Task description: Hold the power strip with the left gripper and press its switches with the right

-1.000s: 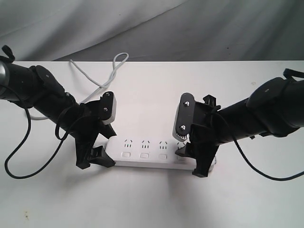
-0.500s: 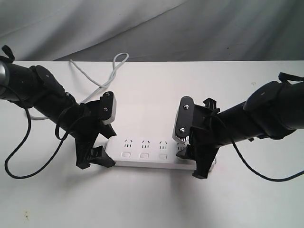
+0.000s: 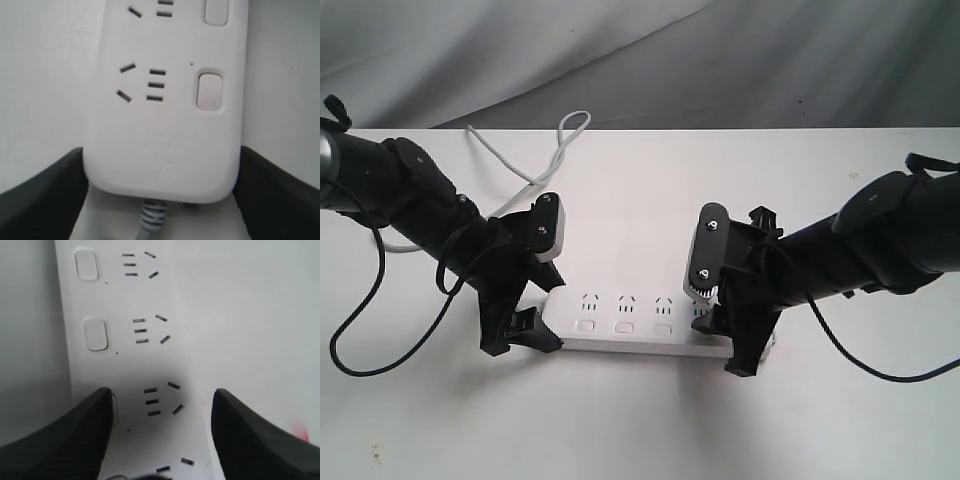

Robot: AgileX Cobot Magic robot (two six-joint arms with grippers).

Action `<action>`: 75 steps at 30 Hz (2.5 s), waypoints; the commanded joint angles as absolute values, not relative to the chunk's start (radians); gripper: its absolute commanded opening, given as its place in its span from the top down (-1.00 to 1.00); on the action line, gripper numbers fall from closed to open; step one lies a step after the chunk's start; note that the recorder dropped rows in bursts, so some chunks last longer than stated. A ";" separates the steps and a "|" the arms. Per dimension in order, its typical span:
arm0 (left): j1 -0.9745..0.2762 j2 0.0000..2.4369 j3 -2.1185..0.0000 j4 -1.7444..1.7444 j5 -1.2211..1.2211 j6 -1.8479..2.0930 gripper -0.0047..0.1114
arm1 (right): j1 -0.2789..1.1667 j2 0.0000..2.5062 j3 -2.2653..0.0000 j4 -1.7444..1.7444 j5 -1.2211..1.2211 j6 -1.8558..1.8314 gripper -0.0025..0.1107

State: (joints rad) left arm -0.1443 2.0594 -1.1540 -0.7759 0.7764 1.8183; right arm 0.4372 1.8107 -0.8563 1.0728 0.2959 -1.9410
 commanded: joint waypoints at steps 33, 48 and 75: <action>-0.150 2.053 -1.160 -0.790 0.782 1.812 -0.18 | 0.427 1.928 -0.835 1.114 0.231 -2.015 -0.01; -0.150 2.053 -1.160 -0.790 0.784 1.812 -0.18 | 0.429 1.862 -0.793 1.147 0.220 -2.064 -0.01; -0.150 2.053 -1.160 -0.790 0.782 1.812 -0.18 | 0.427 1.688 -0.707 1.177 0.131 -2.056 -0.01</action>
